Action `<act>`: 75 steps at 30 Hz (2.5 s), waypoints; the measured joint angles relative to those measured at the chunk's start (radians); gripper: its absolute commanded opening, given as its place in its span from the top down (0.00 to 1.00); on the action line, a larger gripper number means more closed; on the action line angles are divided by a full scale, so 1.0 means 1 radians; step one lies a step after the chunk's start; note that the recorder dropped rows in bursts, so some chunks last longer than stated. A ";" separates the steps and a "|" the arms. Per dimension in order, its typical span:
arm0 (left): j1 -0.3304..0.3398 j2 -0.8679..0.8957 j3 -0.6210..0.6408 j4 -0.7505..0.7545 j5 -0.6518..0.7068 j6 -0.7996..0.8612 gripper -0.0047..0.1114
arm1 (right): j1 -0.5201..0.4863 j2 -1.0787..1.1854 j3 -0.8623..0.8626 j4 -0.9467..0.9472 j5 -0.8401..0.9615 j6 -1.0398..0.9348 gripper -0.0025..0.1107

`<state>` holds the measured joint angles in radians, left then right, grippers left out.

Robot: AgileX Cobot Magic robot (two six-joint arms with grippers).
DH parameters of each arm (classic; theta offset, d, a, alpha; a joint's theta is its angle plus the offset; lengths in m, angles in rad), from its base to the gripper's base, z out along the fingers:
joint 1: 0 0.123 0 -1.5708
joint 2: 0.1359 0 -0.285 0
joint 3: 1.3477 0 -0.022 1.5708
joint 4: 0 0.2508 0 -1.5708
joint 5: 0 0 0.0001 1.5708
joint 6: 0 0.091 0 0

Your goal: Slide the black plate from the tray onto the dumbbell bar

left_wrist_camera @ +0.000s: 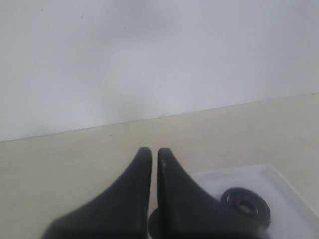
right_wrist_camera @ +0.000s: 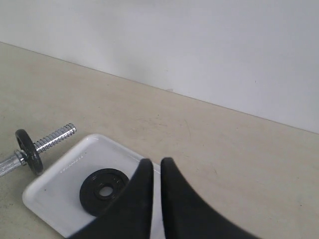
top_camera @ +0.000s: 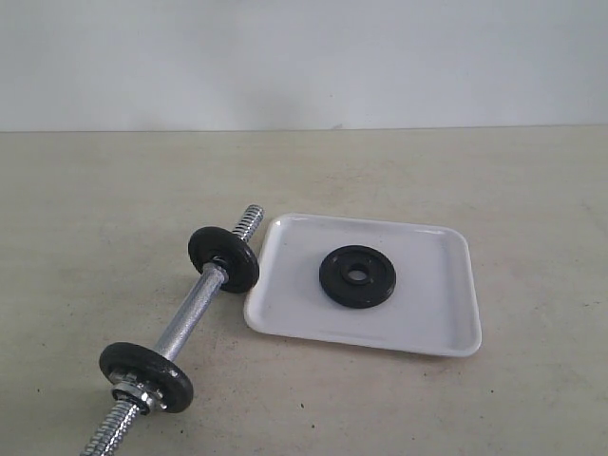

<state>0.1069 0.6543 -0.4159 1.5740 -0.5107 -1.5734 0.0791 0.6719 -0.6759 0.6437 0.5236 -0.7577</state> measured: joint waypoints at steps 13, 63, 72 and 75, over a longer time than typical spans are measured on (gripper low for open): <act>0.000 0.000 0.138 -0.821 0.256 0.724 0.92 | 0.000 0.000 0.000 0.000 -0.004 0.002 0.95; -0.147 0.000 -0.083 -2.361 0.999 2.274 0.70 | 0.000 0.000 0.000 0.000 -0.006 0.002 0.95; -0.147 0.006 -0.083 -2.436 0.974 2.325 0.01 | 0.000 0.000 0.000 0.000 -0.006 0.002 0.95; -0.147 0.027 -0.083 -2.457 0.965 2.312 0.01 | 0.000 0.000 0.000 0.000 -0.006 0.002 0.95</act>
<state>-0.0396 0.6812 -0.4985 -0.8830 0.4542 0.7389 0.0791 0.6719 -0.6759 0.6437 0.5177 -0.7556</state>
